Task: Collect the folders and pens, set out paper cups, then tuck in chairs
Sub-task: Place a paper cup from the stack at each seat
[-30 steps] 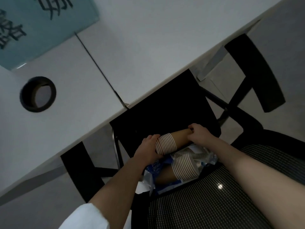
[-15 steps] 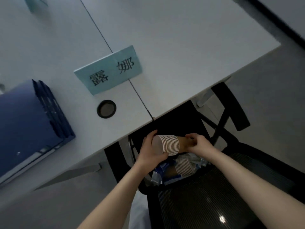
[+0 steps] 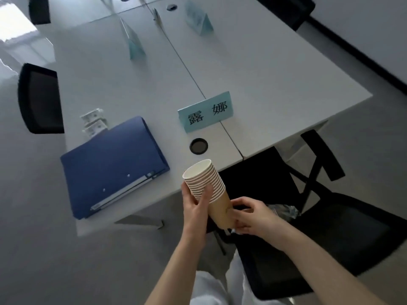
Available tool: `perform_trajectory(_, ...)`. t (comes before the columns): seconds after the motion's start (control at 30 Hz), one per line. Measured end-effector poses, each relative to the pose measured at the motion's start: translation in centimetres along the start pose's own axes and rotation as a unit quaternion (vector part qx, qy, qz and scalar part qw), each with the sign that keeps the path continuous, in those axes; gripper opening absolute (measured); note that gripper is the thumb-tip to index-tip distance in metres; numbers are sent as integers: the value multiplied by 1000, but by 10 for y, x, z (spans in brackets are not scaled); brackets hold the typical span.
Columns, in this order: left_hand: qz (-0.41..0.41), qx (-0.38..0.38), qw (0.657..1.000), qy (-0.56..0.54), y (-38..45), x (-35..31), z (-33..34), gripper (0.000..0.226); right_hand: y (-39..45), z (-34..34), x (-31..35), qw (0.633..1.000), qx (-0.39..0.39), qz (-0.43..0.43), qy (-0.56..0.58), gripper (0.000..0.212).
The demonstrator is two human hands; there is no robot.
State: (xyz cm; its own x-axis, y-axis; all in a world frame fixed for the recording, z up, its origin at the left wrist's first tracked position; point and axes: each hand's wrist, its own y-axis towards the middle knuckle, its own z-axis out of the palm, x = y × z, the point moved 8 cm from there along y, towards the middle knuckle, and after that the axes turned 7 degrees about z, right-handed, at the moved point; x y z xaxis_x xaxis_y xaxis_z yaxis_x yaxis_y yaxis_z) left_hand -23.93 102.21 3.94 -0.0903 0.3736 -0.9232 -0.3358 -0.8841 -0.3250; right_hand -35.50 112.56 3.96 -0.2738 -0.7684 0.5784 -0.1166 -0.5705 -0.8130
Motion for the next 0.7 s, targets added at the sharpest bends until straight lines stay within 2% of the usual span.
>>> perform_trajectory(0.07,27,-7,999,18,-7,-21,-19,63,-8,34,6,999,18,-7,32,31)
perform_trajectory(0.13,53,-4,997,50,-11,-43,-43,70,-14,66,9,998,35,-6,52,30)
perform_trajectory(0.2,79,6,993,91,-14,-64,-70,79,-17,98,9,999,47,-5,12,29)
perform_trajectory(0.23,89,21,989,114,-15,-74,-86,82,-19,112,12,998,29,-19,-51,26)
perform_trajectory(0.3,103,56,981,155,-19,-86,-104,79,-21,118,27,978,-69,-91,-176,18)
perform_trajectory(0.37,113,93,968,205,-23,-92,-127,70,-36,126,56,948,-175,-201,-172,16)
perform_trajectory(0.43,138,109,948,266,-27,-97,-147,71,-56,140,82,910,-229,-305,-160,19)
perform_trajectory(0.57,193,114,912,344,-33,-110,-186,84,-69,190,105,856,-214,-391,-263,33)
perform_trajectory(0.7,229,121,880,398,-35,-117,-205,90,-66,217,104,838,-159,-406,-328,25)
